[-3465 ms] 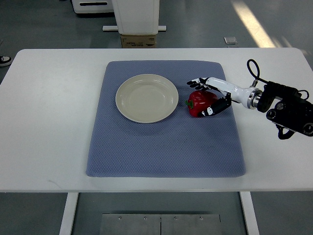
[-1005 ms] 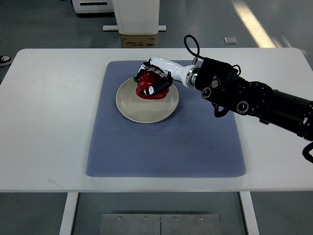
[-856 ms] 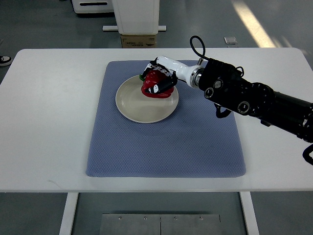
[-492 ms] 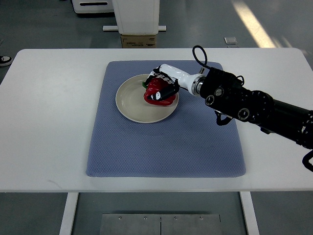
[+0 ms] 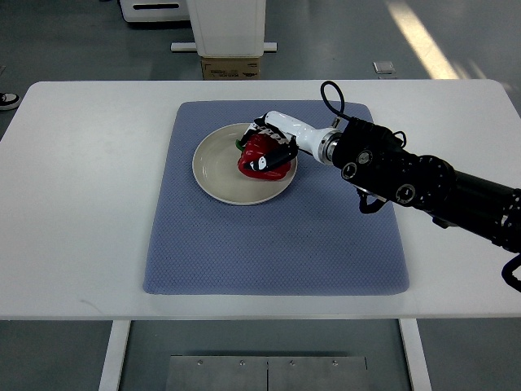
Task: Place red pepper on plate with right hand
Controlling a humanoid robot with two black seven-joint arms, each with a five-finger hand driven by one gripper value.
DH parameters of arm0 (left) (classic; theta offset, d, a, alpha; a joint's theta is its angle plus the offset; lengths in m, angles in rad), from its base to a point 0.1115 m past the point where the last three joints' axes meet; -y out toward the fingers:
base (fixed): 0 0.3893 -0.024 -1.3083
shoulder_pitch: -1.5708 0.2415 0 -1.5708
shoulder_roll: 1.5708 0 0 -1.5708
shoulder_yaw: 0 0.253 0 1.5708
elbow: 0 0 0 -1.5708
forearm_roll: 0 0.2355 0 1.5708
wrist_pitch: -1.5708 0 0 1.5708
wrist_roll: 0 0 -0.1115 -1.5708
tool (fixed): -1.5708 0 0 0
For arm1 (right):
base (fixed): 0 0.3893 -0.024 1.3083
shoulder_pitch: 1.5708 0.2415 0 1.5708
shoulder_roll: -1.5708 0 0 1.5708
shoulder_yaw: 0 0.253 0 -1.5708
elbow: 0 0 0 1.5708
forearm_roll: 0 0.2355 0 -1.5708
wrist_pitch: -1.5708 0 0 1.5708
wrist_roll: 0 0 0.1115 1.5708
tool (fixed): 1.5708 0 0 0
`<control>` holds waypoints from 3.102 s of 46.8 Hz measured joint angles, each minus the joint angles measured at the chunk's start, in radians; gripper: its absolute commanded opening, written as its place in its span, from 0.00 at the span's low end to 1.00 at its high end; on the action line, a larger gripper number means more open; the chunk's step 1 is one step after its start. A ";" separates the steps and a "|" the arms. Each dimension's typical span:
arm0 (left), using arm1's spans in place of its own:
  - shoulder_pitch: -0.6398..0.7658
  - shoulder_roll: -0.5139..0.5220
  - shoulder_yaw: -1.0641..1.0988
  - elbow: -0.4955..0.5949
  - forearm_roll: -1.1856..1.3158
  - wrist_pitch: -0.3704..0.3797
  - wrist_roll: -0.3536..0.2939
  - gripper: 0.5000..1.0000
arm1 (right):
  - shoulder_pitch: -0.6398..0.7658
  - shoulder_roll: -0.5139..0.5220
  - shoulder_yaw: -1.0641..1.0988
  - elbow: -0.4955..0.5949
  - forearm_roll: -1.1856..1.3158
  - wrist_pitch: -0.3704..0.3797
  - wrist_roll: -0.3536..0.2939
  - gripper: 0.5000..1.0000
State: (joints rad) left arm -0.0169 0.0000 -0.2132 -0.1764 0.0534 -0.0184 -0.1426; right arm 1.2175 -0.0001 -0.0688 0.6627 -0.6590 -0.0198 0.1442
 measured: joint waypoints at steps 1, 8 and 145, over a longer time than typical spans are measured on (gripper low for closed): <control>0.000 0.000 0.000 0.000 0.000 0.000 0.000 1.00 | -0.002 0.000 0.004 0.000 0.000 0.000 0.000 0.85; 0.000 0.000 0.000 0.000 0.000 0.000 0.000 1.00 | -0.013 0.000 0.027 0.000 0.001 -0.001 0.000 1.00; 0.000 0.000 0.000 0.000 0.000 0.000 0.000 1.00 | -0.474 -0.079 1.198 -0.001 0.096 -0.025 -0.002 1.00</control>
State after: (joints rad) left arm -0.0166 0.0000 -0.2132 -0.1763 0.0536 -0.0183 -0.1426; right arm 0.7433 -0.0788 1.1291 0.6618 -0.5633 -0.0445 0.1426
